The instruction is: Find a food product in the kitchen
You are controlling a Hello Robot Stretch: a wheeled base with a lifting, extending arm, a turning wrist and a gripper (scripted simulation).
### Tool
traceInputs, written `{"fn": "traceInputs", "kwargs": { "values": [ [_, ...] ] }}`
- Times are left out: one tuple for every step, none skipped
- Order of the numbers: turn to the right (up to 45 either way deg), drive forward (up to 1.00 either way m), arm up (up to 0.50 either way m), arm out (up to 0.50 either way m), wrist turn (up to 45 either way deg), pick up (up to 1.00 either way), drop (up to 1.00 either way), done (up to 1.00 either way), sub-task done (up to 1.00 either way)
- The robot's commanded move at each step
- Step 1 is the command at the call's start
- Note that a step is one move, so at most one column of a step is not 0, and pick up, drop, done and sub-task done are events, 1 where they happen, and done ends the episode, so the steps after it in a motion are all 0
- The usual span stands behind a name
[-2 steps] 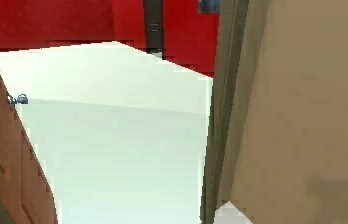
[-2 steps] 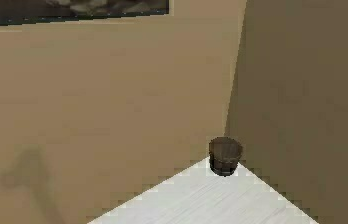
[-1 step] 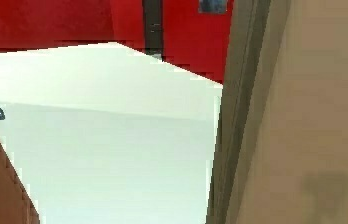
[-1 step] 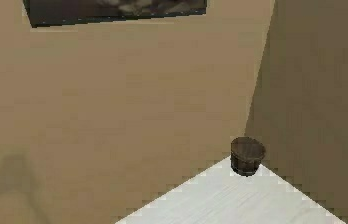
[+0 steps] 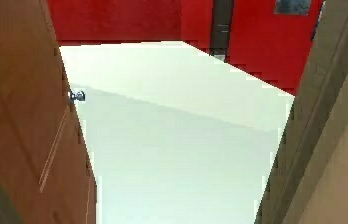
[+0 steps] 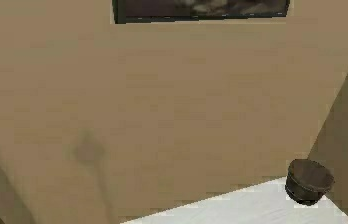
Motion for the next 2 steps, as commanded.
{"fn": "traceInputs", "kwargs": {
  "values": [
    [0.0, 0.60, 0.00, 0.00, 0.0, 0.00, 0.00, 0.00, 0.00],
    [9.0, 0.00, 0.00, 0.00, 0.0, 0.00, 0.00, 0.00, 0.00]
  ]
}}
